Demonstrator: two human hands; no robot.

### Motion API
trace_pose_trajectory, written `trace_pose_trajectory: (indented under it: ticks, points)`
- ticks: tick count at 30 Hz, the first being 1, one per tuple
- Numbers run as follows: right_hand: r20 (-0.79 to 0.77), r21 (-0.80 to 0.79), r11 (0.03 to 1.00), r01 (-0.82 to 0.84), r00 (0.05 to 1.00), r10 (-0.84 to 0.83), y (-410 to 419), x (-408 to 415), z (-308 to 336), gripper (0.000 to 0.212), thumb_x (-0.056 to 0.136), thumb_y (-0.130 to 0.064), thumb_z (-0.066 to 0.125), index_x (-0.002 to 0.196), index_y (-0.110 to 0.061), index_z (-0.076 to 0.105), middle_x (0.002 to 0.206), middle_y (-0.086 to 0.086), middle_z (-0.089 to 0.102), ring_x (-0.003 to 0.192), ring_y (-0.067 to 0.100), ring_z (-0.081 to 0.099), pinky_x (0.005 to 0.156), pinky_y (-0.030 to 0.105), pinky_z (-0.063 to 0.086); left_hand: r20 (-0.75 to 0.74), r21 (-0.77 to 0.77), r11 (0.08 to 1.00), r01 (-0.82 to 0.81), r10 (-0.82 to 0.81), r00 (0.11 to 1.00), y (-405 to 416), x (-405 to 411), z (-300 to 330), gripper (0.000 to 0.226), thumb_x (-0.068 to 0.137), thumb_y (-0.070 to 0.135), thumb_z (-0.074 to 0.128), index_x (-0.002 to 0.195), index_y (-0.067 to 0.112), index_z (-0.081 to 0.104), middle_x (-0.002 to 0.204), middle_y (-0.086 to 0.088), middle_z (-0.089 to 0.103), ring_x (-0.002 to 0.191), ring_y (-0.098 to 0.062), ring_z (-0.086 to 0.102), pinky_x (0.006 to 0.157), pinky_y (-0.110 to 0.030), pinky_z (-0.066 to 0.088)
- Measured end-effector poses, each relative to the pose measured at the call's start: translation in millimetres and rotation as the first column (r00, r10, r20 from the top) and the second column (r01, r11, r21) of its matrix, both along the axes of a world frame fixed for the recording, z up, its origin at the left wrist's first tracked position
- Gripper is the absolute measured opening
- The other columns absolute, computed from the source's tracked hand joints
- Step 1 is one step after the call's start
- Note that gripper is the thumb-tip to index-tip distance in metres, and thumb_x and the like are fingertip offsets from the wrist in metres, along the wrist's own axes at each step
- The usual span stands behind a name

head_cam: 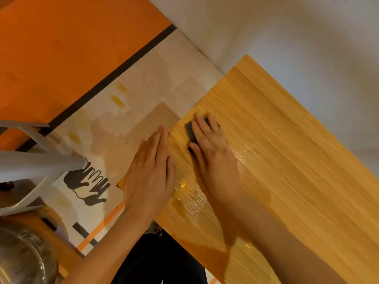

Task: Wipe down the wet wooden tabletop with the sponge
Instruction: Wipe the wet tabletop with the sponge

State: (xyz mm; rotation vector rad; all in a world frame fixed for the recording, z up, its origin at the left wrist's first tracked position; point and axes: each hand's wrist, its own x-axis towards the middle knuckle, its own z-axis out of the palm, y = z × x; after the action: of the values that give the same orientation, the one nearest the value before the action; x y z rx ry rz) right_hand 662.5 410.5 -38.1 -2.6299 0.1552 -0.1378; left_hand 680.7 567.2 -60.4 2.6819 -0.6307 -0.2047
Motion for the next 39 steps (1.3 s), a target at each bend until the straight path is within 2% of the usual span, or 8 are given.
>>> trace_pose_trajectory:
  ticks: [3, 9, 15, 22, 26, 29, 35, 39]
  points:
    - [-0.011, 0.005, 0.999, -0.035, 0.999, 0.035, -49, 11, 0, 0.043, 0.102, -0.027, 0.046, 0.142, -0.010, 0.046, 0.151, 0.003, 0.040, 0.146, 0.021, 0.024, 0.120, 0.038, 0.022, 0.035, -0.004, 1.000, 0.000, 0.001, 0.999, 0, -1, -1, 0.057, 0.107, 0.029, 0.025, 0.158, 0.002, 0.023, 0.164, -0.013, 0.029, 0.146, -0.026, 0.039, 0.122, -0.039, 0.027]
    - [-0.012, 0.065, 0.869, 0.490, 0.871, -0.491, -84, 26, -6, 0.040, 0.101, -0.027, 0.040, 0.130, -0.004, 0.054, 0.145, 0.008, 0.047, 0.140, 0.030, 0.034, 0.113, 0.051, 0.032, 0.047, 0.010, 1.000, -0.021, 0.020, 0.999, 0, -2, -2, 0.057, 0.107, 0.030, 0.025, 0.159, 0.006, 0.022, 0.164, -0.010, 0.029, 0.147, -0.023, 0.039, 0.122, -0.033, 0.024]
    - [-0.023, 0.015, 0.998, 0.060, 0.998, -0.059, -21, -26, 1, 0.046, 0.103, -0.029, 0.042, 0.145, -0.012, 0.041, 0.154, -0.001, 0.034, 0.148, 0.014, 0.015, 0.122, 0.033, 0.016, 0.035, -0.054, 0.998, -0.012, 0.014, 0.999, 0, 0, -2, 0.056, 0.107, 0.029, 0.026, 0.157, 0.004, 0.027, 0.162, -0.012, 0.034, 0.146, -0.026, 0.039, 0.121, -0.036, 0.026]
    - [-0.003, 0.081, 0.816, 0.572, 0.819, -0.573, -84, -8, -5, 0.038, 0.102, -0.029, 0.041, 0.133, -0.012, 0.053, 0.146, 0.008, 0.046, 0.141, 0.024, 0.032, 0.115, 0.049, 0.028, 0.077, -0.065, 0.998, -0.024, 0.029, 0.997, -1, 0, -6, 0.055, 0.106, 0.026, 0.029, 0.156, 0.003, 0.029, 0.160, -0.013, 0.037, 0.144, -0.025, 0.040, 0.122, -0.029, 0.015]
    - [-0.047, 0.099, 0.943, 0.319, 0.948, -0.316, 20, -68, 3, 0.046, 0.104, -0.028, 0.040, 0.148, -0.016, 0.037, 0.157, -0.004, 0.028, 0.150, 0.014, 0.010, 0.123, 0.039, 0.012, 0.080, -0.033, 0.999, -0.041, 0.043, 0.996, -2, 2, -3, 0.056, 0.105, 0.027, 0.028, 0.156, 0.004, 0.030, 0.160, -0.013, 0.038, 0.143, -0.027, 0.043, 0.120, -0.030, 0.017]
    - [-0.068, 0.076, 0.988, 0.134, 0.989, -0.129, -9, -78, 5, 0.046, 0.103, -0.027, 0.043, 0.147, -0.015, 0.038, 0.156, -0.005, 0.030, 0.149, 0.011, 0.011, 0.123, 0.039, 0.015, 0.070, -0.028, 0.999, -0.042, 0.044, 0.997, -2, 1, -2, 0.059, 0.104, 0.030, 0.026, 0.157, 0.004, 0.029, 0.160, -0.014, 0.037, 0.142, -0.029, 0.043, 0.117, -0.030, 0.017]
    - [-0.022, 0.117, 0.768, 0.629, 0.775, -0.632, -66, -45, -4, 0.044, 0.103, -0.026, 0.041, 0.144, -0.010, 0.043, 0.156, 0.005, 0.032, 0.148, 0.023, 0.015, 0.120, 0.048, 0.019, 0.047, -0.037, 0.998, -0.047, 0.049, 0.998, -2, 1, -2, 0.060, 0.104, 0.032, 0.023, 0.157, 0.005, 0.029, 0.161, -0.012, 0.036, 0.142, -0.030, 0.043, 0.118, -0.033, 0.022]
    - [-0.064, 0.113, 0.945, 0.309, 0.951, -0.303, 27, -78, 1, 0.047, 0.104, -0.028, 0.039, 0.149, -0.016, 0.033, 0.158, -0.006, 0.023, 0.150, 0.011, 0.004, 0.123, 0.040, 0.011, 0.083, -0.030, 0.999, -0.040, 0.043, 0.996, -2, 2, -1, 0.058, 0.104, 0.029, 0.025, 0.156, 0.003, 0.030, 0.159, -0.013, 0.038, 0.143, -0.025, 0.042, 0.119, -0.031, 0.018]
